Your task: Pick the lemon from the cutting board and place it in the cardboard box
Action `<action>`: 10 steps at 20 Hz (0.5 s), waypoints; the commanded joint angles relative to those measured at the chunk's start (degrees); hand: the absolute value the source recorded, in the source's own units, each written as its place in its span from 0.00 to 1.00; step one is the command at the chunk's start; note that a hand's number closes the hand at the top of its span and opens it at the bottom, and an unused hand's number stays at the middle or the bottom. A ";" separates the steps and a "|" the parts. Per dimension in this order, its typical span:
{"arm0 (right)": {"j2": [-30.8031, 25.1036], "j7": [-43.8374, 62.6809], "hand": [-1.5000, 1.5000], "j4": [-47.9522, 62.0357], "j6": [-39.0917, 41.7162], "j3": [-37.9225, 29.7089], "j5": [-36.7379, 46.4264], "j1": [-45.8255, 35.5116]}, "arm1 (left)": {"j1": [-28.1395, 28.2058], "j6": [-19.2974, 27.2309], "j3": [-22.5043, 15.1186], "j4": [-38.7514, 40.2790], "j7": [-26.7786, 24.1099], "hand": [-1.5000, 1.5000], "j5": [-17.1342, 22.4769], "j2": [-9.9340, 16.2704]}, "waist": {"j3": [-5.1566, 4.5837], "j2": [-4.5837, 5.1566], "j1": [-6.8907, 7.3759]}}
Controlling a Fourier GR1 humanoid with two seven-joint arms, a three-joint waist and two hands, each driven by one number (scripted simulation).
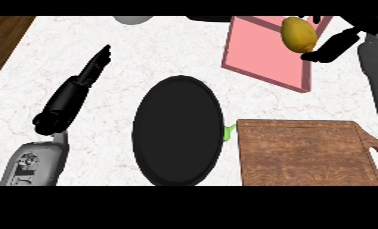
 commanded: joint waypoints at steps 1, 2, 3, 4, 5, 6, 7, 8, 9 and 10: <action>-2.50 -11.61 0.00 9.41 -0.59 0.33 -0.45 -1.99 | -3.26 -0.97 0.45 2.55 -0.26 0.50 0.36 0.28 | 0.02 0.17 0.07; -3.63 -13.31 0.00 9.26 2.17 -0.66 -2.20 -4.00 | 1.26 -0.94 0.33 -1.05 -0.33 0.50 0.37 0.55 | 0.02 -0.03 0.51; -1.53 -14.58 0.00 8.71 0.46 -0.91 -3.07 -2.87 | -0.48 -0.49 -0.40 0.66 0.17 0.50 0.00 -0.63 | 0.02 -0.08 -0.05; -2.19 -15.12 0.00 9.95 1.75 -4.29 -6.14 -6.01 | -0.60 -1.25 0.95 4.59 -3.40 0.50 0.52 0.41 | -0.01 0.21 0.07; 0.03 -15.45 0.00 8.28 0.35 -6.04 -8.44 -3.25 | 2.05 -1.23 0.45 -1.75 0.04 0.50 0.36 0.99 | 0.06 -0.32 0.26; 0.44 -18.37 0.00 9.39 0.09 -9.10 -11.79 -3.00 | 2.25 -1.33 0.31 -0.62 -2.41 0.50 0.21 0.94 | 0.10 -0.08 0.39; 3.88 -15.51 0.00 9.71 2.26 -12.90 -16.71 -4.86 | 1.80 -0.01 -0.07 -0.24 -0.95 0.50 -0.62 0.02 | 0.13 -0.34 0.07; 4.55 -15.41 0.00 11.86 4.89 -16.83 -21.30 -5.56 | -0.54 -1.42 1.31 0.73 -0.75 0.50 0.93 1.22 | 0.18 -0.17 -0.48; 6.97 -13.09 0.00 13.84 5.77 -19.25 -24.44 -6.90 | -0.01 -1.36 1.04 0.65 -0.61 0.50 0.97 0.82 | 0.16 -0.16 0.18; 6.22 -12.90 0.00 15.19 6.82 -22.41 -27.61 -6.55 | 0.39 -1.26 1.53 1.16 -1.57 0.50 1.17 0.91 | 0.15 -0.17 -0.48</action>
